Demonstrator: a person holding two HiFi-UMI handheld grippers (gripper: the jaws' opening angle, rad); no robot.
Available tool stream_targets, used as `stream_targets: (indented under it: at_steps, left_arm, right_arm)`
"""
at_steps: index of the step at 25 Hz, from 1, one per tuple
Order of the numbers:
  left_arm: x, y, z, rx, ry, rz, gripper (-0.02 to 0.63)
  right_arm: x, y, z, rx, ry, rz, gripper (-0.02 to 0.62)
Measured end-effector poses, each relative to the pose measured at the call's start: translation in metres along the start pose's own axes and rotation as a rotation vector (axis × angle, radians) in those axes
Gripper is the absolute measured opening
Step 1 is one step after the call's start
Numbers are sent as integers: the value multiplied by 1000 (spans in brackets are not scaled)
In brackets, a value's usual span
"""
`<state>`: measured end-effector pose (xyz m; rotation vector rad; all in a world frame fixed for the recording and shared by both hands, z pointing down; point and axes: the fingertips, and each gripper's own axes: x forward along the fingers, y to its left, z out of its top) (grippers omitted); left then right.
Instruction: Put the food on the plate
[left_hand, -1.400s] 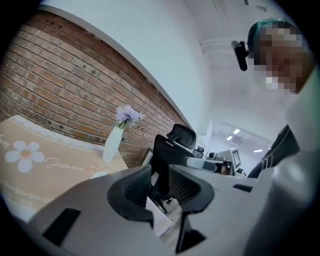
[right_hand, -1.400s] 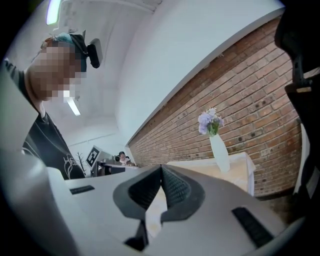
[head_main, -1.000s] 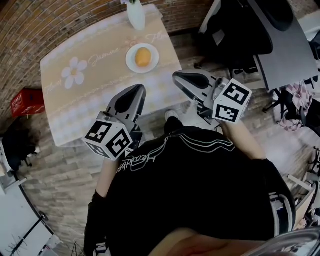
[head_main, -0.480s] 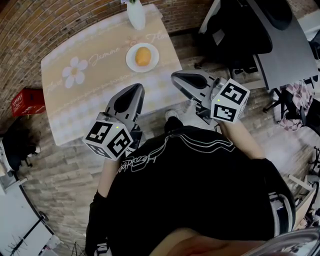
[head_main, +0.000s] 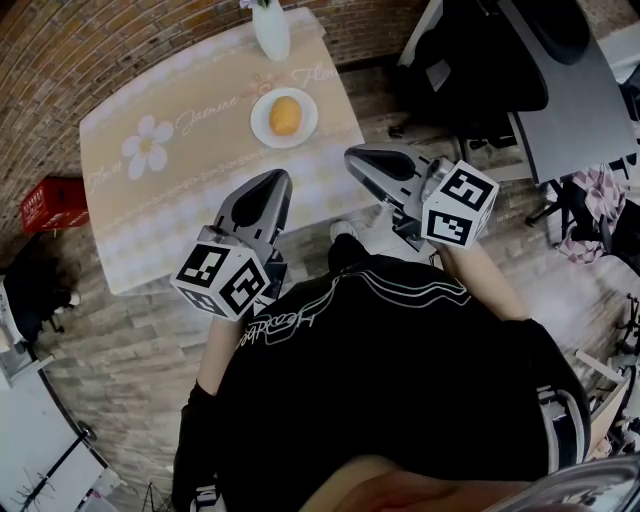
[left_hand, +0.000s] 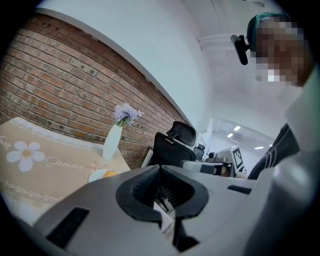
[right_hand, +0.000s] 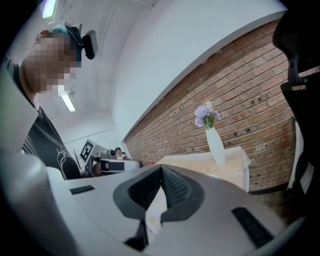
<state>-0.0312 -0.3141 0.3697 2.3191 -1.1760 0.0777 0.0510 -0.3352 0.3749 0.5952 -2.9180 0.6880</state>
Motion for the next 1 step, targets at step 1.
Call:
stream_targets:
  at_steps: [1]
  left_arm:
    - [2, 0, -1, 0, 0, -2, 11]
  right_arm:
    - [0, -2, -1, 2, 1, -1, -3]
